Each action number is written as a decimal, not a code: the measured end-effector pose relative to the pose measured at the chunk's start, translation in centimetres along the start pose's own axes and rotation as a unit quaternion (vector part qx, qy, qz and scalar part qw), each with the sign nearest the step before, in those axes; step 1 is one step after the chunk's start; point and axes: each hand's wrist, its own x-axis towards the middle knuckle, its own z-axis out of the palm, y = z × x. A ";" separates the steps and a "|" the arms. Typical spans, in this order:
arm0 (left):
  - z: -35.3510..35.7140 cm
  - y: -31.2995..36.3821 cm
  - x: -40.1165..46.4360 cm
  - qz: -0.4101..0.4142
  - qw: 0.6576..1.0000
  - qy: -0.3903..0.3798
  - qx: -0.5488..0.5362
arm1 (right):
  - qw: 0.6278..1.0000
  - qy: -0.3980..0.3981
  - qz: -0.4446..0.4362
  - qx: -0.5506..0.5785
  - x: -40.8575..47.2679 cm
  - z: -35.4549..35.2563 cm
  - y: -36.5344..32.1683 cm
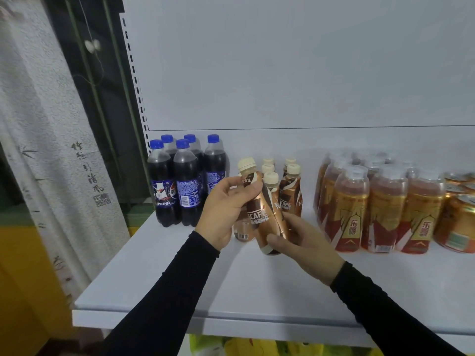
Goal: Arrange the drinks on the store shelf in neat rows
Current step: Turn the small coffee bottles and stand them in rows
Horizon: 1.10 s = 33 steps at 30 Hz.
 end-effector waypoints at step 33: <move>-4.3 1.3 -0.5 -0.181 0.968 0.098 -0.145 | 0.971 0.067 -0.229 0.005 2.7 4.0 -4.9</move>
